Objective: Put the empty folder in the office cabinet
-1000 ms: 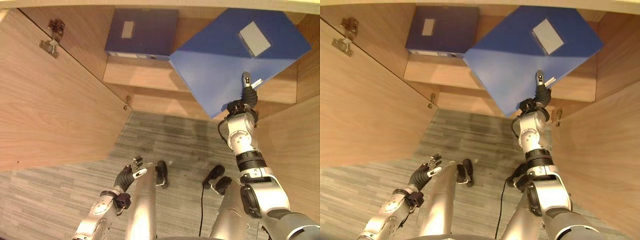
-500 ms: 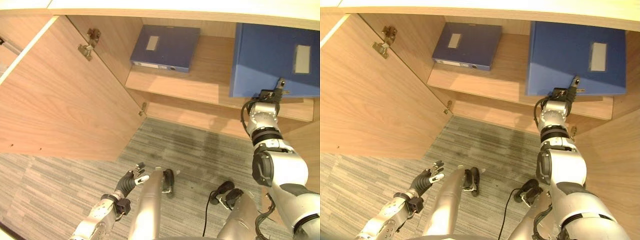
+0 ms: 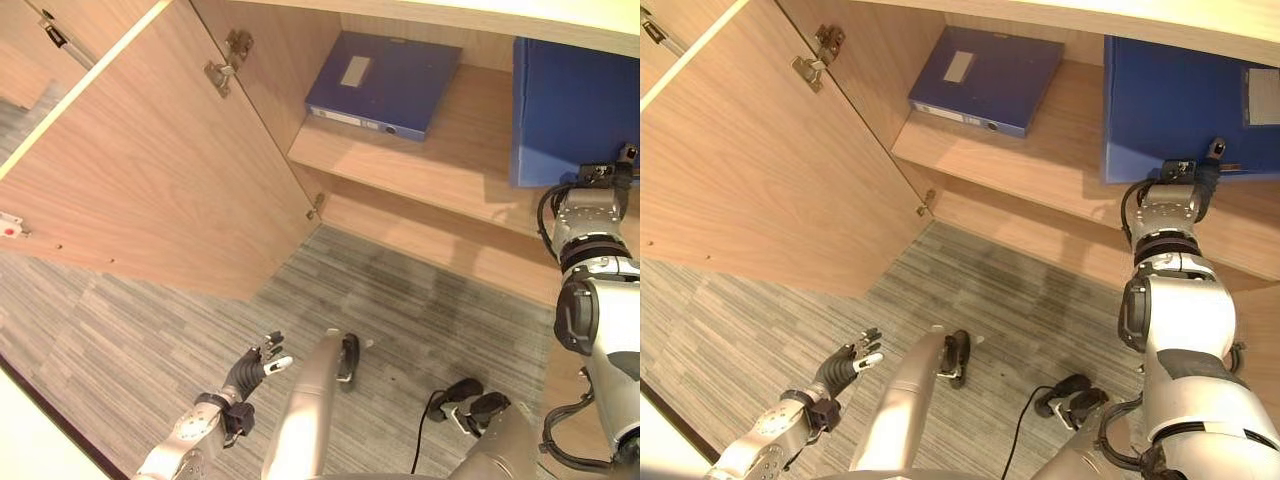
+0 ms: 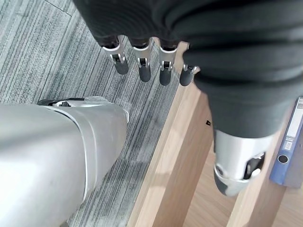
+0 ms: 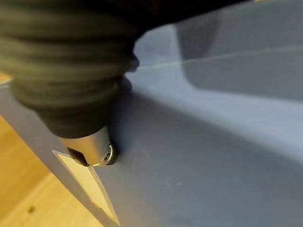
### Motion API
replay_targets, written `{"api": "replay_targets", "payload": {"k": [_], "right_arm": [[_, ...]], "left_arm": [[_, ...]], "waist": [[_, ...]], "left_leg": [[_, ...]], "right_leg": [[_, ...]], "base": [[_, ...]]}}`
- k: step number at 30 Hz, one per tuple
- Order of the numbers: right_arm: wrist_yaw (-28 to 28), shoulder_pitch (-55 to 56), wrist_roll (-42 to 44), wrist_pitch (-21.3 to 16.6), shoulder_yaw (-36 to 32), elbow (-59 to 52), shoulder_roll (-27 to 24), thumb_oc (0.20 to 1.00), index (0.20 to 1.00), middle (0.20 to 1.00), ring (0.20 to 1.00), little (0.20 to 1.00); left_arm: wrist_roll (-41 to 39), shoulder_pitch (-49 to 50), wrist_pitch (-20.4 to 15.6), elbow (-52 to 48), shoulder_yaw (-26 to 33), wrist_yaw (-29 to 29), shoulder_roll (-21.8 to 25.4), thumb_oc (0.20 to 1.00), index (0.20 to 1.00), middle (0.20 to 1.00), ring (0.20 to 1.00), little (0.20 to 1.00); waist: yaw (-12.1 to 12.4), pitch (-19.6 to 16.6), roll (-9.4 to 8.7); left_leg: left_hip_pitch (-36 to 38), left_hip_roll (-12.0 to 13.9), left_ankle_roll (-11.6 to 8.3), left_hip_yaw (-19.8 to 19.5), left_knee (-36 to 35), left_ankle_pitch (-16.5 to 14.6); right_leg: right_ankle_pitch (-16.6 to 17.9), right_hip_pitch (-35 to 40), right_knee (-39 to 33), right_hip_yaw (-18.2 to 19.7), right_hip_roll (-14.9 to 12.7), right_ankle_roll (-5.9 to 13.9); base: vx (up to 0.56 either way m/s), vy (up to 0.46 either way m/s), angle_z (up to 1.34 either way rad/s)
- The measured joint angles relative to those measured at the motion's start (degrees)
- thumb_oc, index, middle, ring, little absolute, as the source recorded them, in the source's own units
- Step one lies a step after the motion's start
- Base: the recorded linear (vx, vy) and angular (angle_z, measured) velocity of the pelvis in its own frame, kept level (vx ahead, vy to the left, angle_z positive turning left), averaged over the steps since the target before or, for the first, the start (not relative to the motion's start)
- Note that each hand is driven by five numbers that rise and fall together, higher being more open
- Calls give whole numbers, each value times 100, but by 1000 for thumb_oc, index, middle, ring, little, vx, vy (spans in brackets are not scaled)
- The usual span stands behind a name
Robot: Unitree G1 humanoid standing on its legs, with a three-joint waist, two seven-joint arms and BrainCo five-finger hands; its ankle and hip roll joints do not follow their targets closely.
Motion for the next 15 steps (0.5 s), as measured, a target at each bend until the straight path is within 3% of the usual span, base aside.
{"api": "replay_targets", "payload": {"k": [10, 15], "right_arm": [[6, -725, -1, 247, 585, 235, -556, 200, 200, 200, 200, 200], [23, -844, 1, 308, 623, 253, -599, 200, 200, 200, 200, 200]], "left_arm": [[-11, 144, 17, -429, 131, 3, 256, 1000, 1000, 1000, 1000, 1000], [-119, 150, 31, -433, 123, 1, 309, 1000, 1000, 1000, 1000, 1000]], "waist": [[25, -8, -2], [22, -10, -2]], "left_leg": [[-239, 7, 6, -9, 185, -12], [-323, 28, 0, -27, 302, -38]], "right_leg": [[-50, -273, 222, 79, -66, -19], [-110, -348, 311, 108, -68, -65]], "base": [[0, -4, 0], [1, -6, 0]]}}
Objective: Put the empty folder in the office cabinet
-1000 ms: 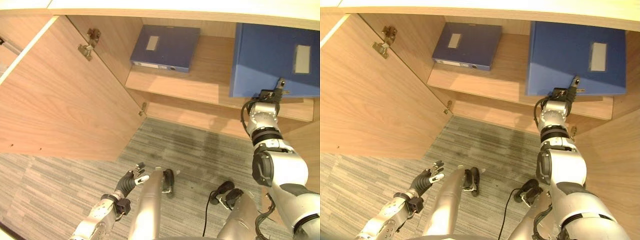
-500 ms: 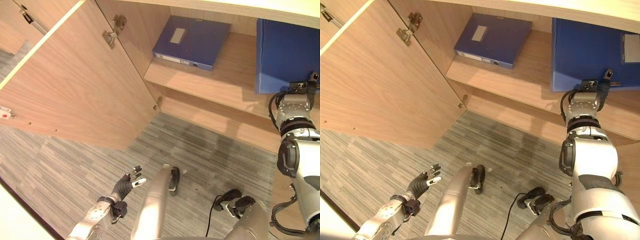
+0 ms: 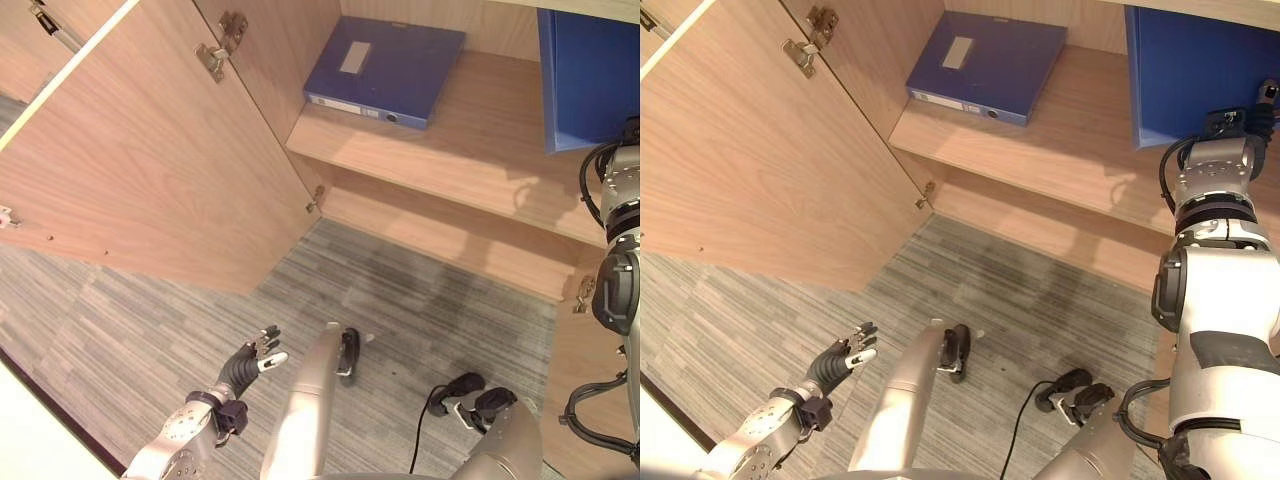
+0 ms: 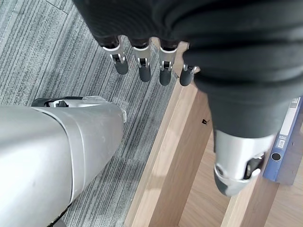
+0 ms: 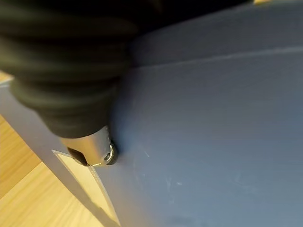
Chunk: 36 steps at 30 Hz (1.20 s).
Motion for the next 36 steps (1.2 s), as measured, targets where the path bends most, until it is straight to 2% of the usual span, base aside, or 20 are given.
{"api": "replay_targets", "payload": {"k": [7, 13, 16, 27, 28, 32, 36], "right_arm": [[19, 0, 20, -78, -42, -5, 8, 200, 200, 200, 200, 200], [20, 1, 468, -433, -327, -21, 378, 200, 200, 200, 200, 200], [19, 0, 467, -532, -411, -22, 466, 200, 200, 200, 200, 200], [19, 0, 468, -579, -421, -21, 553, 200, 200, 200, 200, 200], [20, 0, 467, -579, -419, -22, 554, 1000, 1000, 1000, 1000, 1000], [31, 0, 469, -578, -416, -25, 564, 1000, 1000, 1000, 1000, 1000], [297, -3, 637, -574, -344, -82, 572, 1000, 1000, 1000, 1000, 1000]], "left_arm": [[-10, 203, 5, -1, 6, 1, 75, 1000, 1000, 1000, 1000, 1000], [-10, 202, -2, 0, 6, 14, 76, 1000, 1000, 1000, 1000, 1000], [-10, 195, -7, -1, 5, 20, 76, 1000, 1000, 1000, 1000, 1000], [-105, 191, -6, 3, -14, 29, 76, 1000, 1000, 1000, 1000, 1000], [-105, 191, -6, 4, -14, 28, 76, 1000, 1000, 1000, 1000, 1000], [-105, 195, -5, 9, -15, 23, 77, 1000, 1000, 1000, 1000, 1000], [-106, 201, -5, 69, -14, -10, 77, 1000, 1000, 1000, 1000, 1000]], "waist": [[16, -60, 5], [40, -111, 51], [143, -130, 81], [208, -137, 93], [206, -137, 93], [213, -137, 92], [194, -136, 91]], "left_leg": [[-5, -1, -2, 1, -16, -2], [5, -2, -1, 19, -44, -3], [8, -2, 0, 17, -52, -5], [55, -4, 0, 1, -62, -5], [64, -5, 0, 1, -70, -5], [73, -7, 0, -2, -85, -5], [75, -7, 0, -3, -102, -5]], "right_leg": [[-1, -9, -9, 1, 0, 6], [0, -15, -31, 2, 1, 10], [-5, -16, -21, 1, 0, 16], [-5, 59, -33, -30, -3, 22], [-4, 67, -38, -31, -1, 23], [-6, 75, -44, -36, -2, 32], [-7, 81, -53, -49, -1, 42]], "base": [[0, 0, 0], [0, 0, 0], [0, 0, 0], [0, 0, 0], [0, 0, 0], [0, 0, 0], [0, 0, 0]]}}
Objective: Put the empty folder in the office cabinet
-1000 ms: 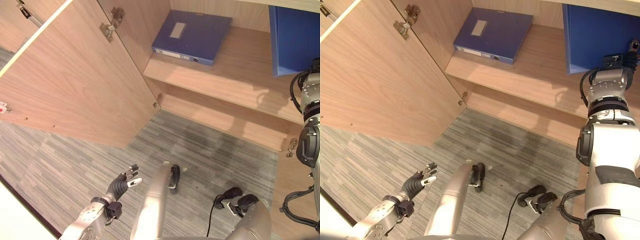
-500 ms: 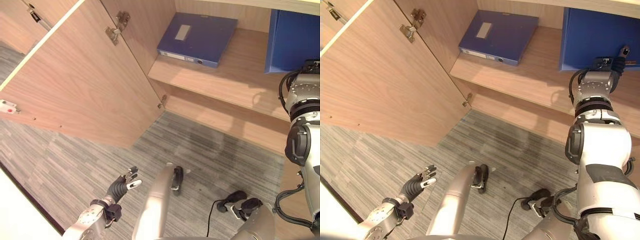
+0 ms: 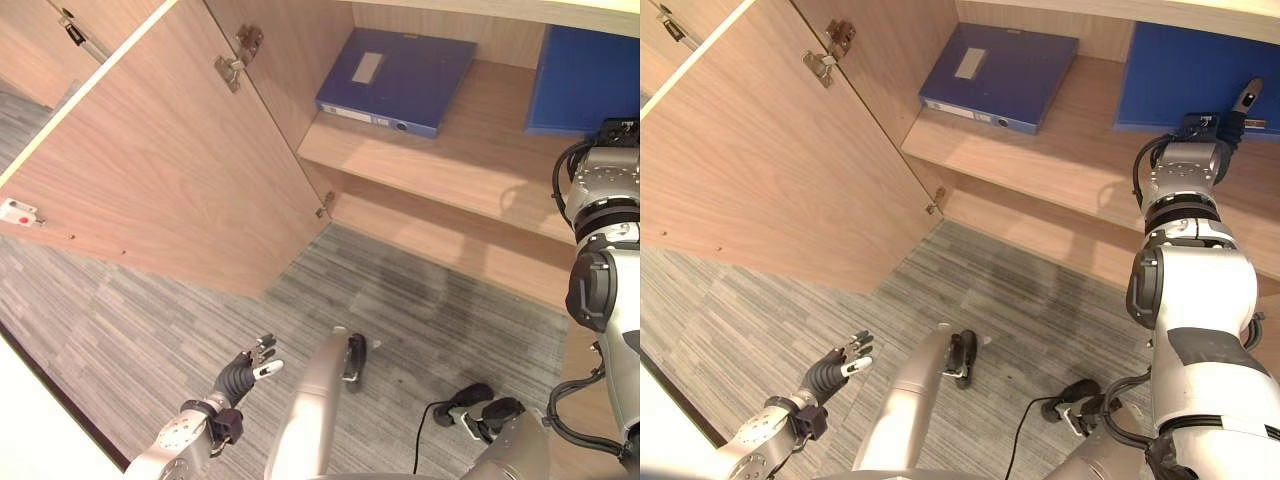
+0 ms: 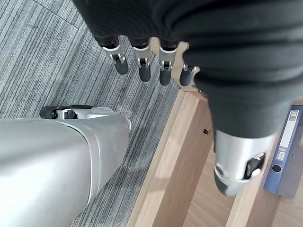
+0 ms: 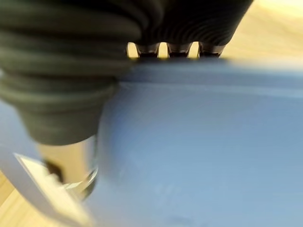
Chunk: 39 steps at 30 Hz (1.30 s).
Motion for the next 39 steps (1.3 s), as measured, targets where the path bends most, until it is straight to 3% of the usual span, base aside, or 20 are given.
{"api": "replay_targets", "payload": {"k": [17, 22, 26, 29, 30, 32, 35, 39], "right_arm": [[228, 0, 55, 30, 80, 15, 53, 1000, 1000, 1000, 1000, 1000], [164, -4, -140, 293, 241, 307, 10, 1000, 1000, 1000, 1000, 1000], [116, -14, -1487, 1331, 1275, 967, -93, 1000, 1000, 1000, 1000, 1000], [696, -169, -3848, 2438, 2643, 1409, -306, 1000, 1000, 1000, 1000, 1000], [860, -189, -4551, 2625, 2895, 1450, -362, 1000, 1000, 1000, 1000, 1000], [1184, -189, -5681, 2835, 3378, 1452, -448, 1000, 1000, 1000, 1000, 1000], [1498, -182, -6681, 2909, 3596, 1410, -452, 1000, 1000, 1000, 1000, 1000], [1780, -183, -7212, 2913, 3710, 1405, -450, 1000, 1000, 1000, 1000, 1000]], "left_arm": [[-3, 4, 2, 159, 0, -101, 0, 1000, 1000, 1000, 1000, 1000], [-3, 5, 9, 172, 0, -105, 6, 1000, 1000, 1000, 1000, 1000], [-2, 20, 22, 180, 6, -173, 44, 1000, 1000, 1000, 1000, 1000], [10, 142, 62, 122, 118, -331, 251, 1000, 1000, 1000, 1000, 1000], [12, 230, 87, 97, 225, -378, 281, 1000, 1000, 1000, 1000, 1000], [24, 329, 164, 80, 321, -415, 367, 1000, 1000, 1000, 1000, 1000], [72, 494, 246, -40, 497, -513, 472, 1000, 1000, 1000, 1000, 1000], [168, 477, 251, -142, 697, -628, 511, 1000, 1000, 1000, 1000, 1000]], "waist": [[-4, 3, -4], [-31, 4, -6], [-62, 27, -42], [-69, 88, -140], [-80, 100, -164], [-101, 114, -203], [-172, 118, -228], [-195, 119, -232]], "left_leg": [[8, 0, 0, 2, -40, 0], [53, 0, 0, -2, -55, 1], [129, -1, -1, 1, -89, 0], [129, 2, -12, 0, -94, 7], [127, 1, -14, 2, -100, 9], [125, 0, -15, 11, -111, 8], [127, 0, -13, 27, -135, 10], [127, -1, -6, 46, -143, 5]], "right_leg": [[-1, 5, -33, -11, 8, 2], [2, 67, -53, -34, 11, 6], [3, 135, -87, -38, 24, 9], [14, 128, -86, -40, 28, 29], [17, 127, -96, -42, 29, 32], [31, 126, -127, -42, 32, 53], [69, 131, -191, -38, 56, 89], [96, 132, -238, -35, 59, 95]], "base": [[0, 0, 0], [0, 0, 0], [-8, -5, 0], [-47, -24, 0], [-39, -11, 0], [0, 0, 0], [-6, -1, -1], [0, 0, 0]]}}
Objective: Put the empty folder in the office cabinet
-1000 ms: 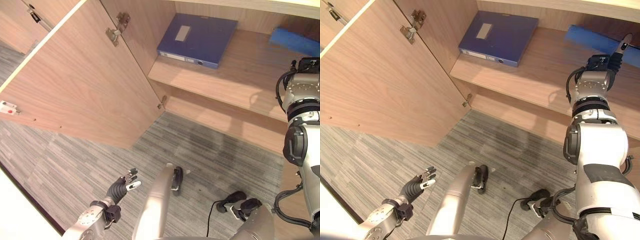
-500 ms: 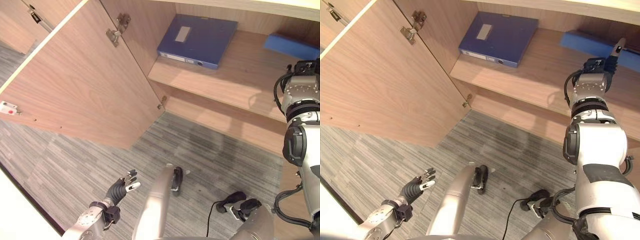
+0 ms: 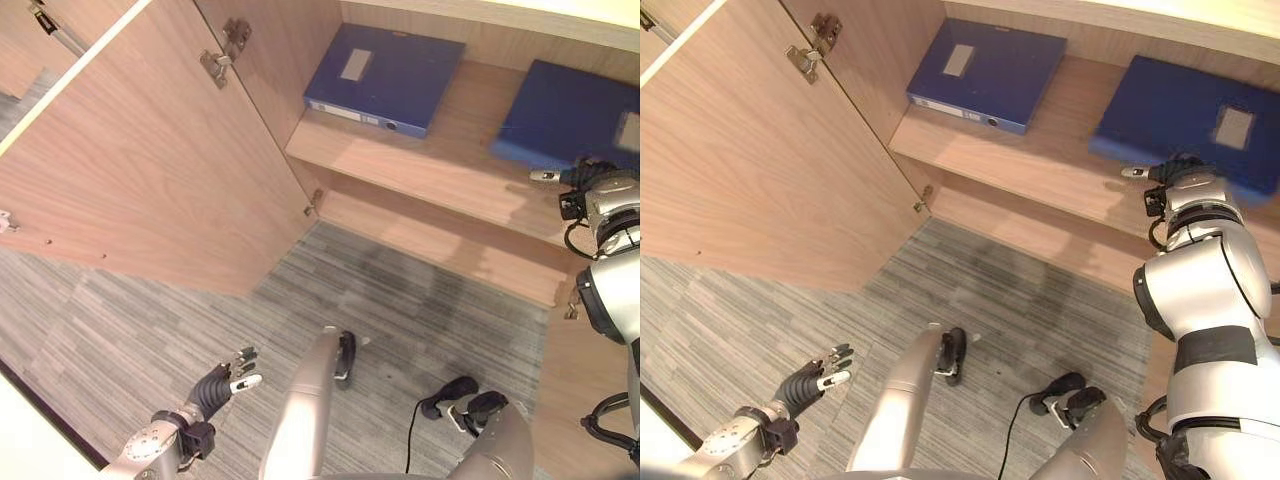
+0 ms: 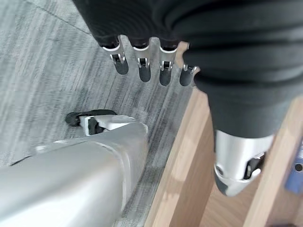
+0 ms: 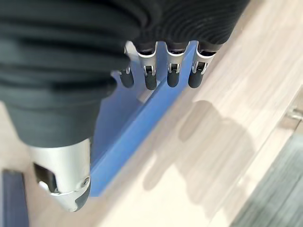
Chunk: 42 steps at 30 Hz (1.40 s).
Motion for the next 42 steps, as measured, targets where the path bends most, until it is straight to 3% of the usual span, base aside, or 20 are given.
{"api": "replay_targets", "payload": {"k": [8, 20, 23, 25, 28, 31, 37, 42], "right_arm": [[365, -17, 3, 1, -11, -17, 0, 1000, 1000, 1000, 1000, 1000], [22, -139, -634, -112, 126, -59, -44, 1000, 1000, 1000, 1000, 1000], [-707, -57, -1059, -115, 175, -329, 244, 1000, 1000, 1000, 1000, 1000], [-1770, 377, -1394, -232, -532, -1223, 512, 1000, 1000, 1000, 1000, 1000], [-2477, 411, -1478, -221, -756, -1218, 636, 1000, 1000, 1000, 1000, 1000], [-2714, 426, -1470, -234, -899, -1219, 755, 1000, 1000, 1000, 1000, 1000], [-3420, 1644, -1393, -412, -1670, -2363, 1739, 1000, 1000, 1000, 1000, 1000], [-3824, 2610, -1409, -507, -1923, -3043, 2497, 1000, 1000, 1000, 1000, 1000]], "left_arm": [[72, -6, 28, -44, 102, -137, 103, 1000, 1000, 1000, 1000, 1000], [190, -15, 26, 85, 188, 23, -87, 1000, 1000, 1000, 1000, 1000], [188, -51, -19, 121, 208, 228, -229, 1000, 1000, 1000, 1000, 1000], [198, -233, -144, 265, 151, 490, -456, 1000, 1000, 1000, 1000, 1000], [233, -575, -423, 281, 190, 754, -501, 1000, 1000, 1000, 1000, 1000], [229, -665, -514, 280, 168, 872, -539, 1000, 1000, 1000, 1000, 1000], [216, -743, -647, 362, 115, 1041, -728, 1000, 1000, 1000, 1000, 1000], [185, -733, -687, 542, -38, 1187, -921, 1000, 1000, 1000, 1000, 1000]], "waist": [[50, 0, 0], [97, -1, 2], [-59, -2, 4], [-120, 7, 8], [-135, 34, 30], [-229, 62, 35], [-502, 108, 24], [-680, 224, -10]], "left_leg": [[19, -3, -30, 28, -66, 19], [12, -2, -50, 72, -146, 32], [102, 14, -61, 113, -251, 44], [313, 34, -77, 200, -453, 105], [667, 38, -73, 235, -723, 164], [1021, 32, -72, 265, -950, 168], [2247, 37, -173, 350, -1825, 333], [3148, 97, -264, 450, -2379, 412]], "right_leg": [[10, -11, -47, -1, 2, -16], [14, -67, -112, 10, 12, -16], [71, -10, -249, 8, 75, 2], [228, 141, -494, 21, 167, 54], [338, 502, -800, -63, 263, 106], [374, 845, -1038, -128, 326, 166], [608, 2010, -1936, -314, 656, 297], [691, 2820, -2456, -410, 898, 345]], "base": [[-4, 1, 0], [2, 1, 0], [18, 15, -7], [-1, -17, -19], [7, -4, -5], [69, -13, -4], [89, -27, -8], [80, -35, -13]]}}
